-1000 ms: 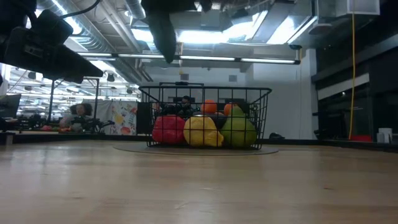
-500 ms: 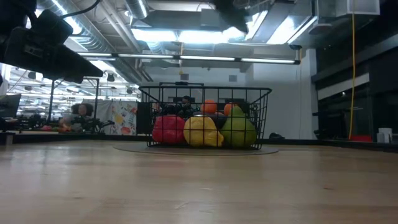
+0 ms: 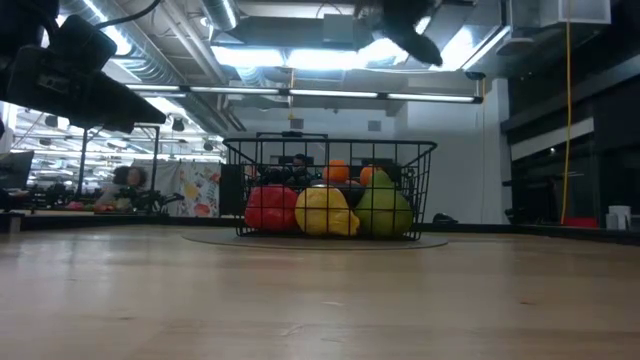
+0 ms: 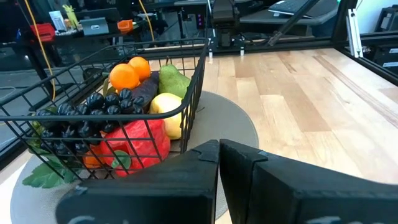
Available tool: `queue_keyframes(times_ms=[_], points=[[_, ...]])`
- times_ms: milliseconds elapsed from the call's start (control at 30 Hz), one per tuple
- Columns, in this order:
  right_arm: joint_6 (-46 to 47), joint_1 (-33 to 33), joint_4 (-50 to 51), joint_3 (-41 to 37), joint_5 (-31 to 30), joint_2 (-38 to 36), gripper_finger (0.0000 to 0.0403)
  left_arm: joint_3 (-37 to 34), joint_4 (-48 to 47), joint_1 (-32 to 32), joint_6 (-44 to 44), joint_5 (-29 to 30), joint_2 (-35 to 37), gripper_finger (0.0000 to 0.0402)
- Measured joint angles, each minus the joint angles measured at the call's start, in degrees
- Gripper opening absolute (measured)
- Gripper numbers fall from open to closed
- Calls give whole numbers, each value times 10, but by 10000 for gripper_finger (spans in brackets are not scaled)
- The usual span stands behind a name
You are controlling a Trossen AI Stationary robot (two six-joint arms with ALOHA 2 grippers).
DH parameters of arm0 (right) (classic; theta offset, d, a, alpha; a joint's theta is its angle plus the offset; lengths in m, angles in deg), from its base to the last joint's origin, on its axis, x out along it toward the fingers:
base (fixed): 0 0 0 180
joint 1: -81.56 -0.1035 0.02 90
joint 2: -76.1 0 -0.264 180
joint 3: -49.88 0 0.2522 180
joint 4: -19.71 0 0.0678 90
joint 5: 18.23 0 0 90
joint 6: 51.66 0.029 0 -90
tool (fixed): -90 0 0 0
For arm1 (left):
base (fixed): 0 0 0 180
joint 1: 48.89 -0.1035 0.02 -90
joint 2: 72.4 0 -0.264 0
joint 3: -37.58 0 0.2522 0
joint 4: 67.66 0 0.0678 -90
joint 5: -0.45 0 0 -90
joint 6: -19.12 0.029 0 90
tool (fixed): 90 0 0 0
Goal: Build produce basket
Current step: Put the green chili pepper into the black wire basket
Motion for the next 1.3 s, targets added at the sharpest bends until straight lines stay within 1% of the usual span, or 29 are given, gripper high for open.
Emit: queue_keyframes(times_ms=[100,200,367,467,533,600,767,867,900,933,1000,1167,1233,1300], points=[[-10,37,-8,-27,39,0,140,0,0,0,5,0,0,4],[-21,63,-36,-56,78,0,140,0,0,0,8,1,0,4],[-64,87,-121,-89,97,-1,140,0,0,0,11,1,0,4],[-73,102,-163,-91,127,0,140,0,0,0,11,1,0,4],[-72,109,-199,-91,161,-1,140,0,0,0,11,1,0,4],[-85,114,-253,-91,222,0,140,0,0,0,12,1,0,4],[-128,116,-409,-91,450,4,140,0,0,0,11,1,0,4],[-130,116,-472,-91,573,5,140,0,0,0,12,1,0,4],[-130,116,-485,-90,600,5,140,0,0,0,12,1,0,4],[-129,116,-490,-90,611,5,140,0,0,0,11,1,0,4],[-128,115,-483,-90,606,5,140,0,0,0,9,1,0,4],[-137,117,-413,-90,530,9,140,0,0,0,0,1,0,4],[-144,118,-380,-91,524,14,140,0,0,0,0,1,0,4],[-145,117,-374,-91,526,18,140,0,0,0,0,1,0,4]])
